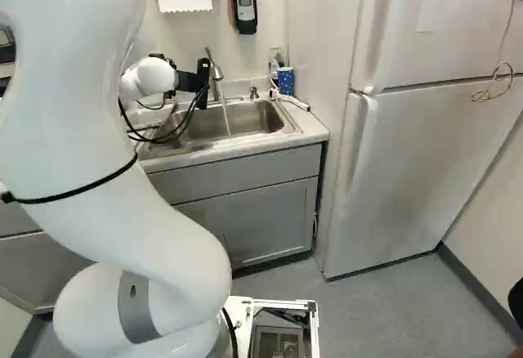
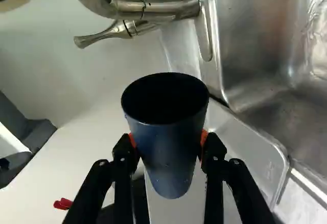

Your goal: Rinse the cup and place it in the tray

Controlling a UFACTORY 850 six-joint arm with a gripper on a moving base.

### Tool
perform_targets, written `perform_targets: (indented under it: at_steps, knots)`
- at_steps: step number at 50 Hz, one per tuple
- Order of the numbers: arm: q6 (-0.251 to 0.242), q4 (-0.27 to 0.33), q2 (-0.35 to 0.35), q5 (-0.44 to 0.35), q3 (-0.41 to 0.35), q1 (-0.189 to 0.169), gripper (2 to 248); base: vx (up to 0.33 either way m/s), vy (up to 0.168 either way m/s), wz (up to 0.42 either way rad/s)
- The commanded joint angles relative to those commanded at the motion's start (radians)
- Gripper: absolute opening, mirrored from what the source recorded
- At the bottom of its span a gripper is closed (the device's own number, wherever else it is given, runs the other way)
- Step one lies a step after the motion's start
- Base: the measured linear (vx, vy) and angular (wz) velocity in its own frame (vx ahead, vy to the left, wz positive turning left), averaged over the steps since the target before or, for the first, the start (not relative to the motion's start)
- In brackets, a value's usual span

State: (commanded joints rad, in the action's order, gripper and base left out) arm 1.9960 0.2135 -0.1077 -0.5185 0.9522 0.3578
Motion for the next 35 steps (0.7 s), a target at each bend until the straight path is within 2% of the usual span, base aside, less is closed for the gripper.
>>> perform_targets:
  at_steps: [35]
  knots:
    - [-0.368, 0.000, 0.000, 0.000, 0.000, 0.000, 125, 0.000, 0.000, 0.000]
